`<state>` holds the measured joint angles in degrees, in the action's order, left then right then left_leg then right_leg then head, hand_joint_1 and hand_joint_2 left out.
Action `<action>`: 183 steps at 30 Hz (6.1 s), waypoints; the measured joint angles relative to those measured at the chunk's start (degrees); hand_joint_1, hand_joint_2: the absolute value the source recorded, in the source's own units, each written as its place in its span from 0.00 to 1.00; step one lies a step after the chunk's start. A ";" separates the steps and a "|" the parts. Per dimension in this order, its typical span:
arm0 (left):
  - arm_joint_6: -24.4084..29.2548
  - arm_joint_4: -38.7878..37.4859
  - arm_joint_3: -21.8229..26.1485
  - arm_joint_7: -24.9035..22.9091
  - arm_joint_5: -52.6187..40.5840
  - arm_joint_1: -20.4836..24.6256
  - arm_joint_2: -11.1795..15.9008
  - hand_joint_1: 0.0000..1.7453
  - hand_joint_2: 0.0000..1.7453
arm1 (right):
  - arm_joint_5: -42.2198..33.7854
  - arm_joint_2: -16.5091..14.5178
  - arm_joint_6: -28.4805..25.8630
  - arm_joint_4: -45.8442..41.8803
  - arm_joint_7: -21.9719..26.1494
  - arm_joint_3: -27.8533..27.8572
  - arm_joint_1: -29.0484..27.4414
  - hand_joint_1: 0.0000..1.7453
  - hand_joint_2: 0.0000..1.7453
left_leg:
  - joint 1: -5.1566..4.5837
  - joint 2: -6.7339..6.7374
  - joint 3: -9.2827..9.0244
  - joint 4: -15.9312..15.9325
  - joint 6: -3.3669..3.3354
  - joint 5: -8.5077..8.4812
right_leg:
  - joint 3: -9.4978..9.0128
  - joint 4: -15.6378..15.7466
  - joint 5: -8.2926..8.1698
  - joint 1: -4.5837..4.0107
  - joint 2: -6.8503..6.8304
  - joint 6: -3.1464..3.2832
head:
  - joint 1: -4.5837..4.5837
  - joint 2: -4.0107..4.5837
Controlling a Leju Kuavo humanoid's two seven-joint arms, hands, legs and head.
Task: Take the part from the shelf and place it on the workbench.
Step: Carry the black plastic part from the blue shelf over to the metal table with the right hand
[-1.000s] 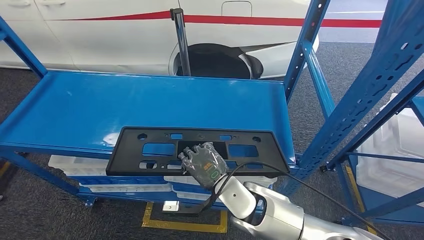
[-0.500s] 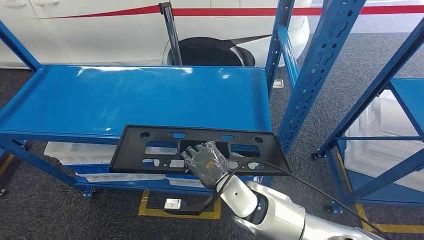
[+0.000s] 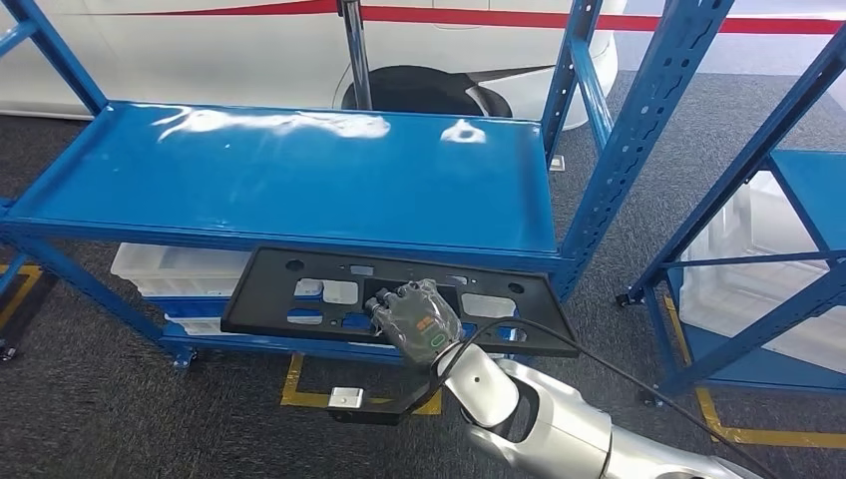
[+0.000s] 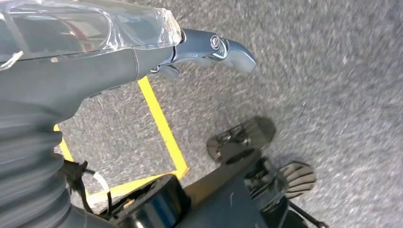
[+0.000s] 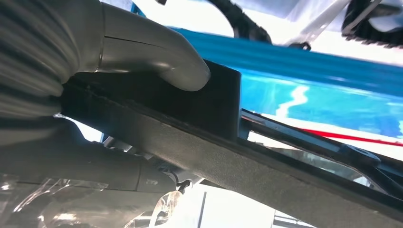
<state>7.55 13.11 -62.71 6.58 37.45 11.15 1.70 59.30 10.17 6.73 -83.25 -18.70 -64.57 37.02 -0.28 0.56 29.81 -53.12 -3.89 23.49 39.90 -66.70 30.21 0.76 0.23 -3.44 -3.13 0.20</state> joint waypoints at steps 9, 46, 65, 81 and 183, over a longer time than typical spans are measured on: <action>0.00 0.00 0.00 0.07 -0.24 0.06 0.00 0.00 1.00 | -1.87 -0.13 -0.09 -0.27 0.01 0.69 0.23 1.00 1.00 | -0.22 0.00 5.63 -2.22 1.49 -3.64 | -11.78 10.77 -1.97 -0.14 0.04 0.60 | -0.05 -0.01; 0.24 -0.02 0.03 -0.08 -0.73 -0.50 0.30 0.00 1.00 | -4.87 -1.66 -0.56 0.62 0.53 0.75 2.75 1.00 1.00 | 0.60 -0.69 10.89 -12.57 3.74 4.33 | -8.83 12.83 -6.03 -0.24 -0.34 3.24 | 0.00 0.00; 0.68 -0.02 0.09 -0.68 -1.16 -0.89 0.39 0.00 1.00 | -4.31 -1.86 -0.39 0.89 0.36 -0.16 2.76 1.00 1.00 | -0.06 -2.62 -0.34 -0.36 0.64 1.23 | 1.65 -3.28 -2.81 -0.04 -0.34 0.64 | 0.19 -0.01; 0.80 0.00 0.13 -0.48 -1.50 -1.17 0.49 0.00 1.00 | -4.04 -2.34 -0.33 0.87 -0.05 -0.52 2.74 1.00 1.00 | 1.60 -0.25 7.30 -11.67 5.11 3.55 | -7.61 13.09 -6.82 0.17 -2.81 2.86 | 0.01 -0.01; 0.18 -0.02 0.16 -2.98 -5.30 -1.23 1.73 0.00 1.00 | -7.64 -1.40 0.50 0.82 0.54 -0.44 0.57 1.00 1.00 | 0.25 -0.85 3.59 -0.61 1.01 -2.32 | -5.17 2.70 1.29 -0.40 -1.86 1.18 | -0.45 -0.01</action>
<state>7.73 13.09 -62.54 3.60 32.15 9.91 3.43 51.66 8.78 7.23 -82.43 -18.16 -65.00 37.59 -0.02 -0.29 33.40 -53.73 -2.88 21.17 34.73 -64.00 31.50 0.36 -1.63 -2.26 -3.58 0.19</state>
